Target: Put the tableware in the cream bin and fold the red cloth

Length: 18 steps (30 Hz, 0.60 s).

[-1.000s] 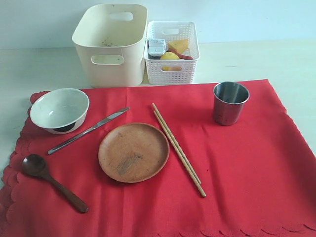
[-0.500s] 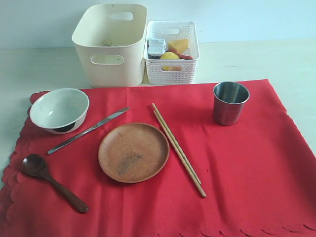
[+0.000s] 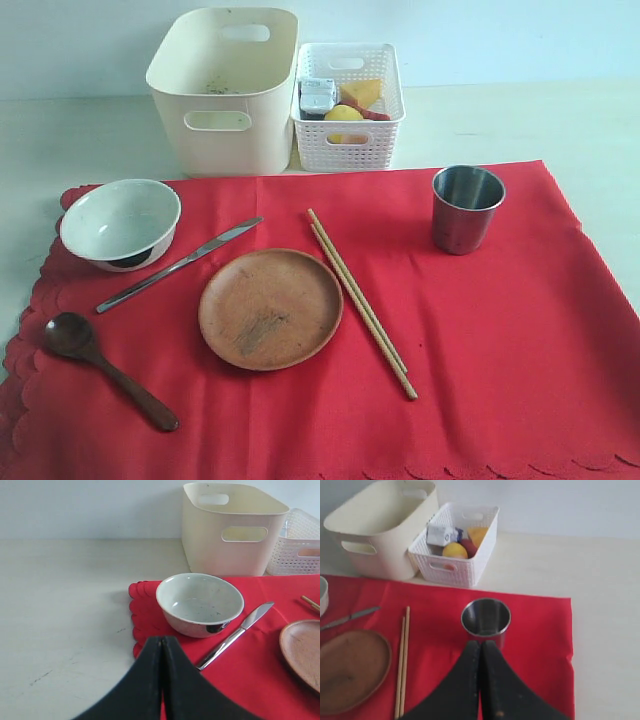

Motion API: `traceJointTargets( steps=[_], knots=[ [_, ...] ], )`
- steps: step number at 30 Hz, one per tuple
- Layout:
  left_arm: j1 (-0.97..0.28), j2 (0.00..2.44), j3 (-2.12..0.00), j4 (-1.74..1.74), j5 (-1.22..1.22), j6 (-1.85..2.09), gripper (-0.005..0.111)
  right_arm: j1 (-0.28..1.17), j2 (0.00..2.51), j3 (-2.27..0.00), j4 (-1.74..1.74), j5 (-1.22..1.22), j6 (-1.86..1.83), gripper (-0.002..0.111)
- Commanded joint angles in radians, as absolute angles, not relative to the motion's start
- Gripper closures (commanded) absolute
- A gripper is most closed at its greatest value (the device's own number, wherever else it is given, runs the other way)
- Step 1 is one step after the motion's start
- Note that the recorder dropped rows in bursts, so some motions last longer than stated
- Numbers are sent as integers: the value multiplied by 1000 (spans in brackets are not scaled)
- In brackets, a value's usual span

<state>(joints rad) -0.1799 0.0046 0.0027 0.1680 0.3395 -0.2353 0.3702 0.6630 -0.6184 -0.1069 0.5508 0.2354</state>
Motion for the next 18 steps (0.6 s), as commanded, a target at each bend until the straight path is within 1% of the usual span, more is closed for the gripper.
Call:
traceJointTargets(
  steps=[1, 10, 12, 13, 14, 15, 16, 18],
  knots=[
    [-186, 0, 0, 171, 328, -239, 105, 366, 764, -612, -106, 598, 228, 108],
    [-186, 0, 0, 171, 328, -239, 105, 366, 1021, -671, -41, 663, 237, 108],
    [-186, 0, 0, 171, 328, -239, 105, 366, 1075, -702, -51, 664, 236, 106],
    [-186, 0, 0, 171, 328, -239, 105, 366, 1102, -721, -61, 671, 236, 103],
    [-186, 0, 0, 171, 328, -239, 105, 366, 1150, -763, -66, 687, 236, 97],
    [-186, 0, 0, 171, 328, -239, 105, 366, 1168, -783, -68, 687, 228, 94],
    [-186, 0, 0, 171, 328, -239, 105, 366, 1203, -819, -71, 687, 228, 89],
    [-186, 0, 0, 171, 328, -239, 105, 366, 1237, -860, -71, 687, 208, 83]
  ],
)
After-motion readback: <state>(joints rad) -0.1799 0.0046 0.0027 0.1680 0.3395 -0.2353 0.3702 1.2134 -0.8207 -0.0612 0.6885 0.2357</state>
